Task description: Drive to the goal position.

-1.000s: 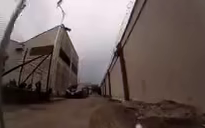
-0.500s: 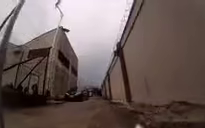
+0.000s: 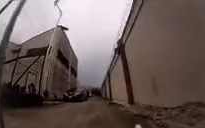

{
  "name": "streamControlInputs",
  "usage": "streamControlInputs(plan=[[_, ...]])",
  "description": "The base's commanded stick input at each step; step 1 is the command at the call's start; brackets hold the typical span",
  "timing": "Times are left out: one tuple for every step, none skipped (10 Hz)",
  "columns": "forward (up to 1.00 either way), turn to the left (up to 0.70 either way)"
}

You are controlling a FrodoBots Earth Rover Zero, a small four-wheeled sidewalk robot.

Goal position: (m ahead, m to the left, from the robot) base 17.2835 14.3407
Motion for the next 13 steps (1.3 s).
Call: streamControlInputs(plan=[[0.84,0.03],[0.84,0.03],[0.84,0.03],[0.84,0.03],[0.84,0.03],[0.84,0.03],[0.84,0.03],[0.84,0.03],[0.84,0.03],[0.84,0.03],[0.84,0.03],[0.84,0.03],[0.84,0.03]])
